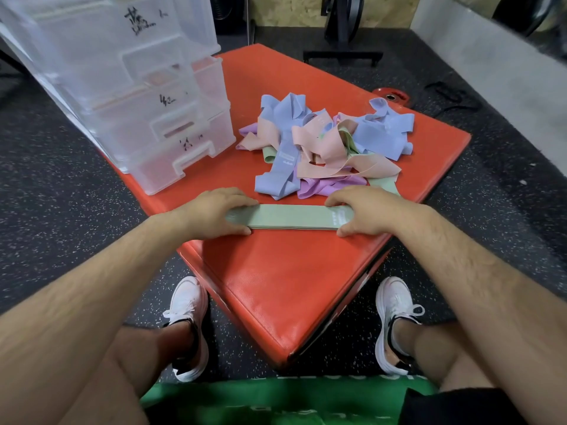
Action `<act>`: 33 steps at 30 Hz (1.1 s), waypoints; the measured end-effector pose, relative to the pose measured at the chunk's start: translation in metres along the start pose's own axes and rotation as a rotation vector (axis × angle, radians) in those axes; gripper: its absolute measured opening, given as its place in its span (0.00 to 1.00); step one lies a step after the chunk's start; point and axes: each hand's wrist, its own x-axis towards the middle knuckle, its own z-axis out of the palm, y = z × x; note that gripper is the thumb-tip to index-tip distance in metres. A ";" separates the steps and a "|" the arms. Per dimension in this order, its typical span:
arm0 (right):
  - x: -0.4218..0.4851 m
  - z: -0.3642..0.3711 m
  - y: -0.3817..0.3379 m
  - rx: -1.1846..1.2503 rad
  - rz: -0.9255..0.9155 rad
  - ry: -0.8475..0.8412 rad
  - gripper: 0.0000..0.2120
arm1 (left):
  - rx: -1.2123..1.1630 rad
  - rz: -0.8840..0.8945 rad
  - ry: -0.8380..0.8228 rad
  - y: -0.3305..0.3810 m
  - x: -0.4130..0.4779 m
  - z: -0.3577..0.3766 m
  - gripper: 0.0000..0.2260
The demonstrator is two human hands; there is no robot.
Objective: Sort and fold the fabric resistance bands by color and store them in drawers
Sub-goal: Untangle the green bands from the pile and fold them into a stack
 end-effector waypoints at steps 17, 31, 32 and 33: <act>0.034 -0.023 -0.045 0.239 -0.047 0.286 0.18 | -0.169 -0.195 0.334 0.010 0.062 -0.022 0.23; 0.085 -0.012 -0.062 0.211 -0.032 0.289 0.19 | -0.594 -0.451 0.271 0.034 0.137 -0.019 0.12; 0.084 -0.014 -0.061 0.211 -0.032 0.290 0.19 | -0.629 -0.448 0.290 0.036 0.135 -0.021 0.12; 0.082 -0.015 -0.061 0.210 -0.028 0.288 0.19 | -0.663 -0.440 0.312 0.039 0.133 -0.023 0.12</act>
